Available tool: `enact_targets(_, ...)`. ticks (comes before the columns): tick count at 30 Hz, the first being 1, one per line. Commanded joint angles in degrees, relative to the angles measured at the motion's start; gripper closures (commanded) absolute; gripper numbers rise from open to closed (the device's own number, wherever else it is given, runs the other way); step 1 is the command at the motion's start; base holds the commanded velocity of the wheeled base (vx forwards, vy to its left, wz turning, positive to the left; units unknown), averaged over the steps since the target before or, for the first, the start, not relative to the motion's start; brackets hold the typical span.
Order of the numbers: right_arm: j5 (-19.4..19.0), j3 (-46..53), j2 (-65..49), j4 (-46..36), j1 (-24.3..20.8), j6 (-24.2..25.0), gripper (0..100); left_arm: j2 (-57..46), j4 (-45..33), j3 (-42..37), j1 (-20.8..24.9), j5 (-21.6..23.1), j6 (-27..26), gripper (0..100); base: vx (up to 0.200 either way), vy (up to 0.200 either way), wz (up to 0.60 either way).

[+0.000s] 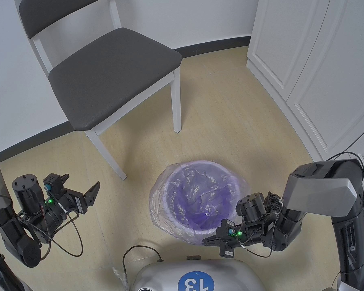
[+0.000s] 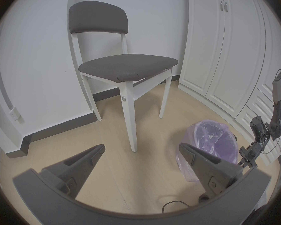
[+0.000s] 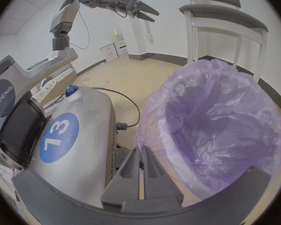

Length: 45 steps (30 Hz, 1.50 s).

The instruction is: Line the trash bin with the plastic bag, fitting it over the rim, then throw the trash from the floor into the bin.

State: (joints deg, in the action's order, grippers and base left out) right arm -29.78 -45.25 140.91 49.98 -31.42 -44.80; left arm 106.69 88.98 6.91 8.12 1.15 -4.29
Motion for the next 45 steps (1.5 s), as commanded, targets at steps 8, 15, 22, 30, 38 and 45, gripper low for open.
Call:
enact_targets(8,-0.19,-1.86,0.59,-3.22,0.83,0.15,100,0.62,1.02,0.56,3.39,-0.09,-0.02,0,0.000,0.000,0.00)
enact_targets(15,-0.36,1.75,-2.13,-3.22,1.36,0.59,0,0.71,0.76,-0.23,4.63,-0.44,-0.54,0,0.000,0.000,0.00)
enact_targets(22,-0.80,7.19,-5.74,-2.52,2.06,0.59,0,2.20,0.67,-0.58,5.68,-1.06,-1.07,0,0.000,0.000,0.00)
enact_targets(30,-0.89,11.94,-11.27,-2.34,1.71,2.61,0,7.83,1.02,-0.58,6.65,-0.97,-1.07,0,0.000,0.000,0.00)
enact_targets(38,-0.80,17.39,-22.43,-2.52,5.40,3.23,0,8.01,1.02,0.12,6.65,0.26,-1.07,0,0.000,0.000,0.00)
enact_targets(45,-0.89,13.44,-23.93,-2.70,12.52,5.95,0,7.92,1.02,0.03,7.79,1.67,-0.98,0,0.000,0.000,0.00)
